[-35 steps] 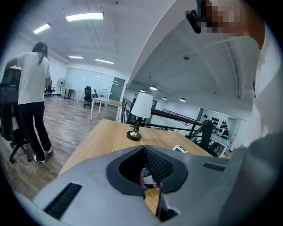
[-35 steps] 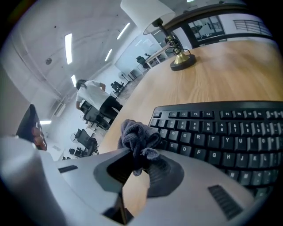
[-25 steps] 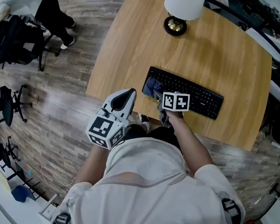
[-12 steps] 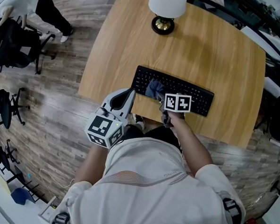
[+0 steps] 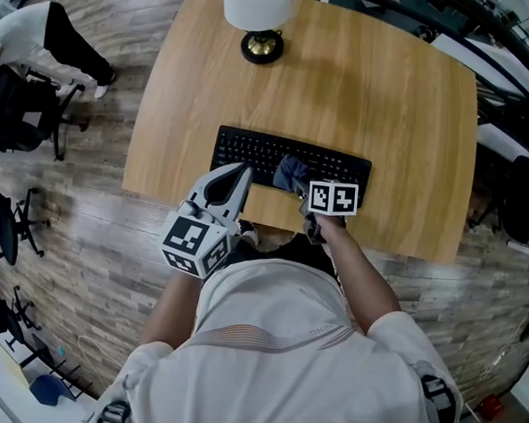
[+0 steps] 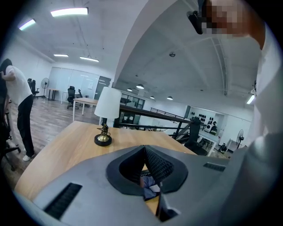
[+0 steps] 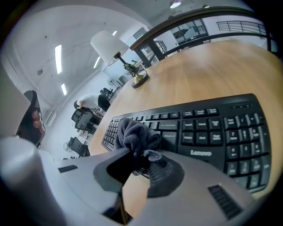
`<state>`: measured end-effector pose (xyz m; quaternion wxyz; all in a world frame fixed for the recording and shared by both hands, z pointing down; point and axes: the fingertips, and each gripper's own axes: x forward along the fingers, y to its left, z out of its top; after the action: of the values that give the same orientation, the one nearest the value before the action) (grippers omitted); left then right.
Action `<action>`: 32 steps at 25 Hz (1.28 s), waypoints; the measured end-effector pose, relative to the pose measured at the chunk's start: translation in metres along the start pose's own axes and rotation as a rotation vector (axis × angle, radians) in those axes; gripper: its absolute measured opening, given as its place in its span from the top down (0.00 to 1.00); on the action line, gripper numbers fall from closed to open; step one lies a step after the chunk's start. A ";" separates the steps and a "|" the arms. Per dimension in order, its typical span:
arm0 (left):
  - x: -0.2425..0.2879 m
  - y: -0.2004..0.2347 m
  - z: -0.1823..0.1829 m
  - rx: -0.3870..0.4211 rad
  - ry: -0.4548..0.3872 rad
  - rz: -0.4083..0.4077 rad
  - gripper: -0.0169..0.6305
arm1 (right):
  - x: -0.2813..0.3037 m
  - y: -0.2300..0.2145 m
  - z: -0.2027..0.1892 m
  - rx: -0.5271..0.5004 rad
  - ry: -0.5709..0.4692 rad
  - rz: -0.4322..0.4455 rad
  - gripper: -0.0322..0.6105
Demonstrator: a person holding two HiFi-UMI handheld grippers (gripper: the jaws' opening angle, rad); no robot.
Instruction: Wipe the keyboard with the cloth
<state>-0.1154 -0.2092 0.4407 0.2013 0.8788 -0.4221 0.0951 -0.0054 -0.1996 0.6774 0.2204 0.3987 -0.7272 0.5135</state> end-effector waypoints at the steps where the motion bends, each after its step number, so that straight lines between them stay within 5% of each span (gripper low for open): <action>1: 0.005 -0.007 0.000 0.002 0.001 -0.007 0.95 | -0.006 -0.007 -0.001 0.003 -0.002 -0.005 0.76; 18: 0.082 -0.120 0.002 0.063 0.011 -0.172 0.95 | -0.097 -0.114 -0.023 0.097 -0.099 -0.069 0.76; 32: 0.096 -0.148 0.009 0.079 -0.016 -0.243 0.95 | -0.142 -0.162 -0.044 0.157 -0.140 -0.156 0.76</action>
<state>0.0599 -0.1979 0.4247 0.1731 0.9314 -0.3101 0.0797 0.2047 -0.1344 0.6830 0.1766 0.5050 -0.6652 0.5209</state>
